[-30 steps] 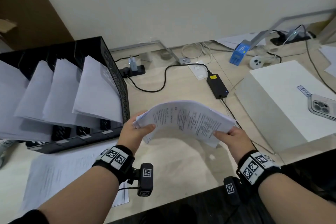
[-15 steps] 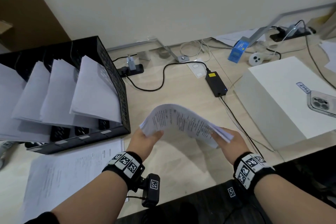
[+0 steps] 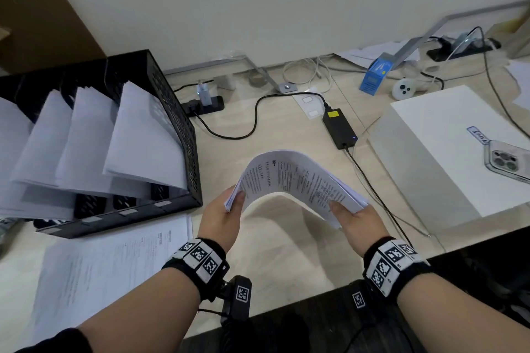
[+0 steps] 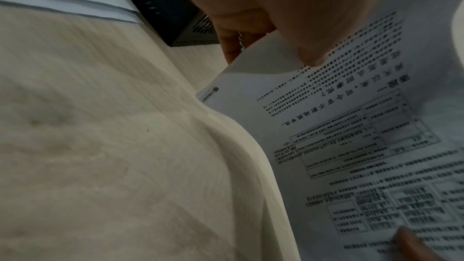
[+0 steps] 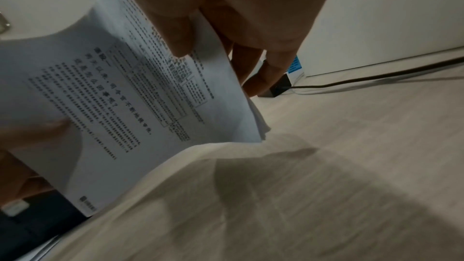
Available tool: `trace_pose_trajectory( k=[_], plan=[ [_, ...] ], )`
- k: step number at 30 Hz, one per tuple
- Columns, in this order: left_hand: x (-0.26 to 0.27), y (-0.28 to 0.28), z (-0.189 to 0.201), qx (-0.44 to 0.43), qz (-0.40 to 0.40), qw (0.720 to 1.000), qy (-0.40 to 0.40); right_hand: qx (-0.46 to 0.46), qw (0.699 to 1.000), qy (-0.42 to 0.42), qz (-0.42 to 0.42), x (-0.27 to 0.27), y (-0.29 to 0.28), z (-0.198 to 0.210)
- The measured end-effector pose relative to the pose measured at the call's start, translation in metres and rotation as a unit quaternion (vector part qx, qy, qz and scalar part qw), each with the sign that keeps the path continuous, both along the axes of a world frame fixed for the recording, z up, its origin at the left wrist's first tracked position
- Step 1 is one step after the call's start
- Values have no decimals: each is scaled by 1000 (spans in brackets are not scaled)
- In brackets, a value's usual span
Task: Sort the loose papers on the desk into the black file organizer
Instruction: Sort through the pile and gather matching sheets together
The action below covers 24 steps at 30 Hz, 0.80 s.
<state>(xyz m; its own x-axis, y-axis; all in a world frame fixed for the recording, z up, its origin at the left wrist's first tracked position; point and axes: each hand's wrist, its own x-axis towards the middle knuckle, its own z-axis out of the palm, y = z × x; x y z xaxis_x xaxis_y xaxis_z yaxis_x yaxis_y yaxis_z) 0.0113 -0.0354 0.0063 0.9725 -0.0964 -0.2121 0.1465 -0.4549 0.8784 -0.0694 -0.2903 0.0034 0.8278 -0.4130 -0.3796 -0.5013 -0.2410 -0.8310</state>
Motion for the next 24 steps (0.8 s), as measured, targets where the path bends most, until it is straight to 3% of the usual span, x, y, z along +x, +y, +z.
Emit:
trace_pose_trajectory(
  k=[12,17,24],
  plan=[
    [-7,-7,-12,40,-4,994,100,5,999,50,18,-4,-6,-10],
    [0,-4,15,-19,7,997,71,11,1000,-6,1,5,-9,4],
    [12,37,61,-158,140,976,43,126,987,-99,-33,35,-1,36]
  ],
)
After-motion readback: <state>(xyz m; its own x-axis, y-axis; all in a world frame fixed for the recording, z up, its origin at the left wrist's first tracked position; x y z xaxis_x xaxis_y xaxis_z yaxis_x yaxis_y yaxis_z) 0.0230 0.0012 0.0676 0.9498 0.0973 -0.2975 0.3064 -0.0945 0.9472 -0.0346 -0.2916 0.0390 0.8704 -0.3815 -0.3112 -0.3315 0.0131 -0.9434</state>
